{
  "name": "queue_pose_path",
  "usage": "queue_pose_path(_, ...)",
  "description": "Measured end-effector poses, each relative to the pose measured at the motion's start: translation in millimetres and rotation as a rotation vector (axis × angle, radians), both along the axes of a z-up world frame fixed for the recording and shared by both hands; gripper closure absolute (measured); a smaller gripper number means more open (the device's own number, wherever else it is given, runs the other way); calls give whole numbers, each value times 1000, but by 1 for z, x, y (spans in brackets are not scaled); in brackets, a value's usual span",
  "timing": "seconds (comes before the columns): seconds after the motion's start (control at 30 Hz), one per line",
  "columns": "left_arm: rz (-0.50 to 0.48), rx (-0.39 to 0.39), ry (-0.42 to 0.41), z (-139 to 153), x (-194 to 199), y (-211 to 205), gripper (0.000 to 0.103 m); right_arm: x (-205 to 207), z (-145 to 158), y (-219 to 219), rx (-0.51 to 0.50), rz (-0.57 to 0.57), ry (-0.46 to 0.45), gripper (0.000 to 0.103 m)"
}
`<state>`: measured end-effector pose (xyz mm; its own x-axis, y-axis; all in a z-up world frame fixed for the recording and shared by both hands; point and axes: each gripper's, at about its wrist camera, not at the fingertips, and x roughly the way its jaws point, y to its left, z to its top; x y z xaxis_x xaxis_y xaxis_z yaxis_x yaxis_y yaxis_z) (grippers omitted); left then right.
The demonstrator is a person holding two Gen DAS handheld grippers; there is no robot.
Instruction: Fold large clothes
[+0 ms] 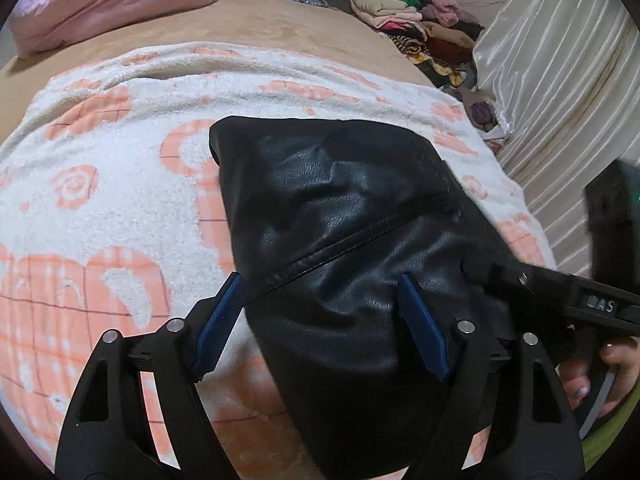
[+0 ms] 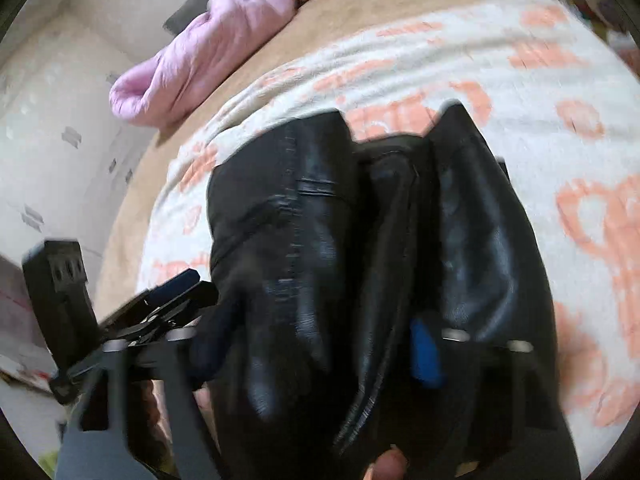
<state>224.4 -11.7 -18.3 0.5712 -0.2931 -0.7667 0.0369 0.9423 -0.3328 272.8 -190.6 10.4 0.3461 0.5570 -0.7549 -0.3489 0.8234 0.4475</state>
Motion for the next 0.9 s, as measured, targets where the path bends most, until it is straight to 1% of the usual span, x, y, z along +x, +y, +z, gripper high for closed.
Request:
queue_pose_path(0.1, 0, -11, -4, 4, -2, 1, 33, -15, 20, 11, -33, 48, -124, 79)
queue_pose_path(0.13, -1, -17, -14, 8, -4, 2, 33, -21, 32, 14, -44, 66, -173, 79)
queue_pose_path(0.2, -2, -30, -35, 19, -8, 2, 33, -20, 46, 14, -55, 90, -237, 80)
queue_pose_path(0.27, -21, -37, -59, 32, -10, -2, 32, -25, 61, 4, -59, 95, -285, 81)
queue_pose_path(0.33, -35, -34, -72, 40, -10, -7, 31, -20, 67, -12, -49, 80, -303, 81)
queue_pose_path(0.43, -54, -34, -65, 41, -7, -16, 30, -14, 54, -35, -31, 62, -305, 81)
queue_pose_path(0.53, -68, -16, -37, 31, -3, -27, 30, -8, 21, -57, -26, 49, -272, 81)
queue_pose_path(0.63, -82, -11, -3, 18, 2, -33, 30, -4, -17, -75, -13, 24, -211, 81)
queue_pose_path(0.7, -90, -10, 19, 11, 4, -37, 30, -6, -32, -83, -13, 13, -206, 81)
queue_pose_path(0.83, -98, -21, 44, 2, 7, -42, 24, -7, -51, -101, 27, -15, -194, 81)
queue_pose_path(0.9, -97, -32, 53, 0, 7, -45, 21, -10, -52, -103, 24, -18, -204, 81)
